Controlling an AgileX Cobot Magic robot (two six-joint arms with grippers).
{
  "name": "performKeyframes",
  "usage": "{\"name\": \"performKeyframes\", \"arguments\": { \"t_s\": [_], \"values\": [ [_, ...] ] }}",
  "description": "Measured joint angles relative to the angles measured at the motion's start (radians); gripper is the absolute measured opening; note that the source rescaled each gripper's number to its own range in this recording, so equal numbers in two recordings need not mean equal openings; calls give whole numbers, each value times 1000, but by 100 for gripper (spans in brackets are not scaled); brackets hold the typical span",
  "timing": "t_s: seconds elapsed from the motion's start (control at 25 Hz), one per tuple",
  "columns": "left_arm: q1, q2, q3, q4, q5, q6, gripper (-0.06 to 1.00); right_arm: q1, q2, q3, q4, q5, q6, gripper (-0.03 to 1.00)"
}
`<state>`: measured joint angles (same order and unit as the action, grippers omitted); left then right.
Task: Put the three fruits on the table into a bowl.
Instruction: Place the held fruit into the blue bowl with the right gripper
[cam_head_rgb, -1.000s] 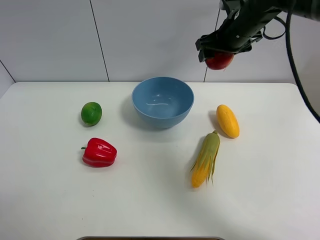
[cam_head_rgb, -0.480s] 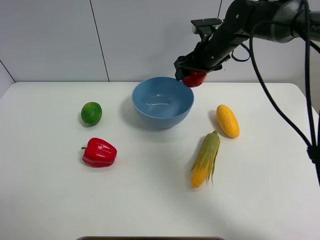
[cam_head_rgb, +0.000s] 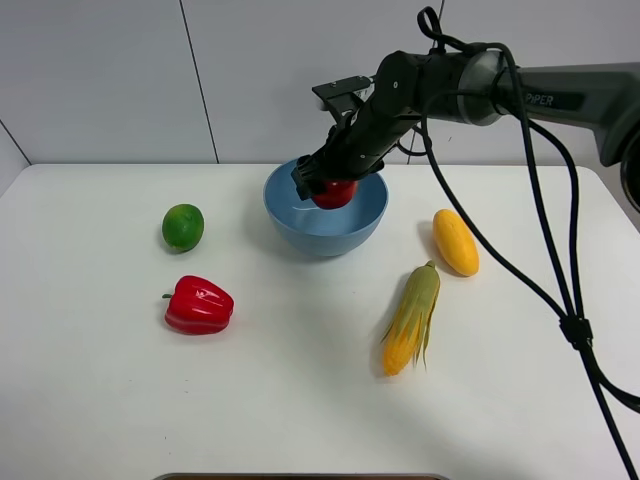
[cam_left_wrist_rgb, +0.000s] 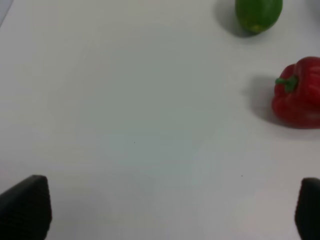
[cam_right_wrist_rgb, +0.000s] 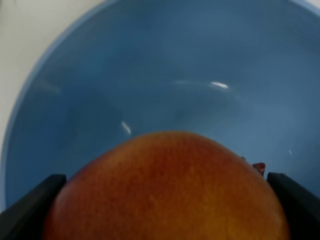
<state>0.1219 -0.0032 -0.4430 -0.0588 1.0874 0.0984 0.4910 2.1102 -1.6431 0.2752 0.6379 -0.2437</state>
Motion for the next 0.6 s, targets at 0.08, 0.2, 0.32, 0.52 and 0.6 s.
{"name": "performKeyframes", "arguments": {
  "t_s": [0.08, 0.2, 0.32, 0.52, 0.6],
  "values": [
    [0, 0, 0, 0, 0, 0, 100, 6, 1, 0, -4, -21, -1, 46],
    [0, 0, 0, 0, 0, 0, 100, 8, 1, -1, -6, -53, -1, 46],
    [0, 0, 0, 0, 0, 0, 100, 8, 1, -1, -6, -63, -1, 46],
    [0, 0, 0, 0, 0, 0, 100, 8, 1, -1, -18, -64, -1, 46],
    [0, 0, 0, 0, 0, 0, 100, 8, 1, -1, -38, -64, 1, 47]
  ]
}}
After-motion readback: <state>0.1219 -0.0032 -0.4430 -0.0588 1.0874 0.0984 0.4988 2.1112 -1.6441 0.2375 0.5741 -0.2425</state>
